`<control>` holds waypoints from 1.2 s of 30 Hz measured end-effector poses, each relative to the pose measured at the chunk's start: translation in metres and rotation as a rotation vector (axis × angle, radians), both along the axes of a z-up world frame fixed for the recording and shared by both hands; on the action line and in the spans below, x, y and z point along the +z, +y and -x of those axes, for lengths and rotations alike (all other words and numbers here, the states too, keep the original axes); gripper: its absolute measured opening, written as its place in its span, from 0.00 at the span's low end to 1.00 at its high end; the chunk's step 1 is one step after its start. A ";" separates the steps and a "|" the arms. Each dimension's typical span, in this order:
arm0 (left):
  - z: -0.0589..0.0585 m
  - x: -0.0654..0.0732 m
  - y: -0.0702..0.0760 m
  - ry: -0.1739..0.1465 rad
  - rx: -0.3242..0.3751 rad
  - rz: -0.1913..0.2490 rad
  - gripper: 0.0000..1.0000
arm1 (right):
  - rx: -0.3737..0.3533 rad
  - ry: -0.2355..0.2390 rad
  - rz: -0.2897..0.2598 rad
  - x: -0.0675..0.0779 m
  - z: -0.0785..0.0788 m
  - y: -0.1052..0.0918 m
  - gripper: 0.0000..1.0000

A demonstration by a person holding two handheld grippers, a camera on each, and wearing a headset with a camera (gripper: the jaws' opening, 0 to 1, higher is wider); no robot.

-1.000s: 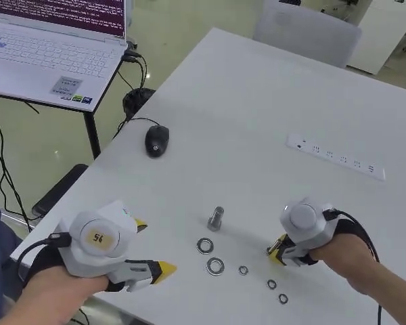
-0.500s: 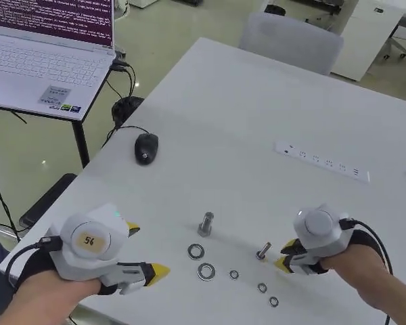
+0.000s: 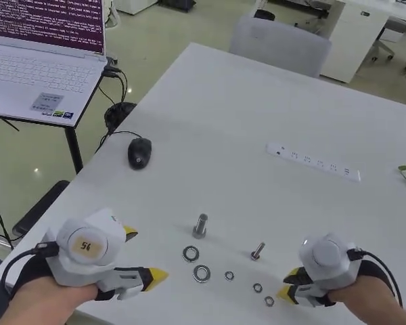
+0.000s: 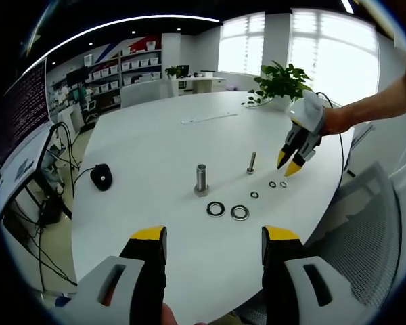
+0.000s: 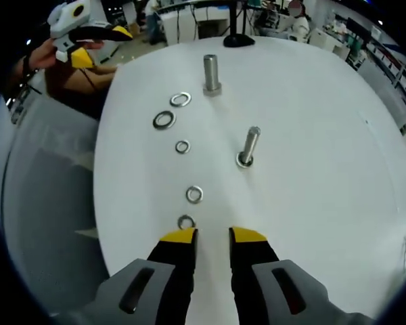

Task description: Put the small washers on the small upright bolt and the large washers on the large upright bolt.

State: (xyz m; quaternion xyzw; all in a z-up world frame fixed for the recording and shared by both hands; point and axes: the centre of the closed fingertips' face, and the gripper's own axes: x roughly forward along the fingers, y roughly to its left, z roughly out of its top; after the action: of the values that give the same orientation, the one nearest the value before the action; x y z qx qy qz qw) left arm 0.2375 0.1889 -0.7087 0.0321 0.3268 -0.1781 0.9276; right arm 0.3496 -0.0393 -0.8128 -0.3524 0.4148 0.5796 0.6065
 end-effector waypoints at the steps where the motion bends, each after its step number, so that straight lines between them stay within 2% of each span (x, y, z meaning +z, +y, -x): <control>1: 0.000 0.000 0.000 0.000 0.000 -0.001 0.56 | 0.009 0.001 -0.001 -0.001 0.003 0.001 0.20; 5: 0.001 0.001 -0.001 -0.001 -0.002 -0.002 0.56 | 0.063 0.002 0.012 -0.005 0.018 0.003 0.20; 8: 0.002 0.002 -0.001 -0.003 -0.004 -0.003 0.56 | 0.081 0.003 0.015 -0.009 0.021 0.005 0.20; 12: 0.002 0.002 -0.002 -0.004 -0.006 -0.005 0.55 | 0.111 -0.014 0.036 -0.013 0.023 0.004 0.19; 19: 0.002 0.004 -0.005 -0.008 -0.012 -0.004 0.55 | 0.135 -0.050 0.031 -0.012 0.022 0.005 0.18; 28: 0.000 0.005 -0.009 -0.015 -0.016 0.003 0.55 | 0.145 -0.061 0.007 -0.012 0.024 0.007 0.17; 31: 0.001 0.005 -0.010 -0.014 -0.016 0.005 0.55 | 0.189 -0.080 0.009 -0.012 0.026 0.008 0.15; 36: 0.001 0.004 -0.010 -0.013 -0.018 0.003 0.55 | 0.188 -0.084 0.017 -0.012 0.025 0.008 0.15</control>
State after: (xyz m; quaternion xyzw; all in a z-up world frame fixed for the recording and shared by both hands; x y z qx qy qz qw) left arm 0.2367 0.1785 -0.7044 0.0350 0.3200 -0.1865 0.9282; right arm 0.3246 -0.0318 -0.8243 -0.4188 0.3588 0.6152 0.5633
